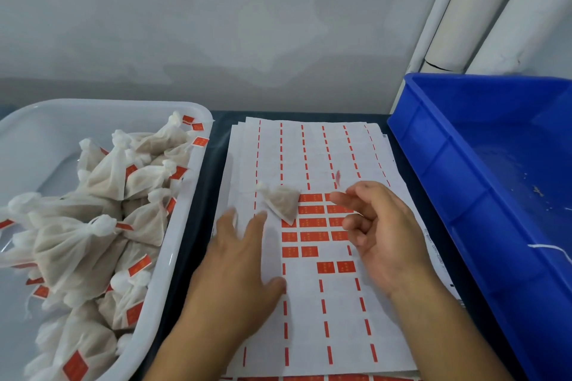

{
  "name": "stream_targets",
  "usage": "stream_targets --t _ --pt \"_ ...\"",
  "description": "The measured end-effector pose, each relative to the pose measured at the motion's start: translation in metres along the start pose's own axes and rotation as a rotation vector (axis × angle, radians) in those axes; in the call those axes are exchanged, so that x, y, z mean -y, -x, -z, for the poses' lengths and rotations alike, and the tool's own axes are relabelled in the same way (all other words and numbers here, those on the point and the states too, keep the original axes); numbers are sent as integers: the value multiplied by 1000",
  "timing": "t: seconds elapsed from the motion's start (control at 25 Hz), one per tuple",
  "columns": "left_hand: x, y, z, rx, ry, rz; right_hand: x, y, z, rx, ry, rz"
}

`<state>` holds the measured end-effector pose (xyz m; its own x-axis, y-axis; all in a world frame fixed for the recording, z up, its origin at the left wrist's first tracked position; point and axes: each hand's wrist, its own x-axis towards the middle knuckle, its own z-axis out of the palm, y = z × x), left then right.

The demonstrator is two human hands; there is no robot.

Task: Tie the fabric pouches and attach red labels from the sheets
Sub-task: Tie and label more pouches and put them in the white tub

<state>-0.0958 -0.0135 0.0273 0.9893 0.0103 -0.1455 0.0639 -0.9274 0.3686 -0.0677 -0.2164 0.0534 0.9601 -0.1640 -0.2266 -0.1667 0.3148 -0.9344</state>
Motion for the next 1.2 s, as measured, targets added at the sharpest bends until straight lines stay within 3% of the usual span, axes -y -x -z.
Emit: stream_targets --t 0.16,0.4,0.56,0.84,1.0,1.2 --pt "-8 -11 7 -226 4 -73 -7 -1 -4 -23 -4 2" --pt "-30 -61 10 -140 116 32 -13 0 -7 -38 71 78" --pt "-34 -80 9 -199 145 121 -14 -1 -7 -54 98 83" --pt "-39 -66 4 -337 693 -103 -20 -6 -4 -72 311 188" --pt "-43 -50 12 -271 902 -164 -18 -3 -5 -44 370 286" --pt "-35 -29 10 -117 915 -226 -18 5 -8 84 407 386"
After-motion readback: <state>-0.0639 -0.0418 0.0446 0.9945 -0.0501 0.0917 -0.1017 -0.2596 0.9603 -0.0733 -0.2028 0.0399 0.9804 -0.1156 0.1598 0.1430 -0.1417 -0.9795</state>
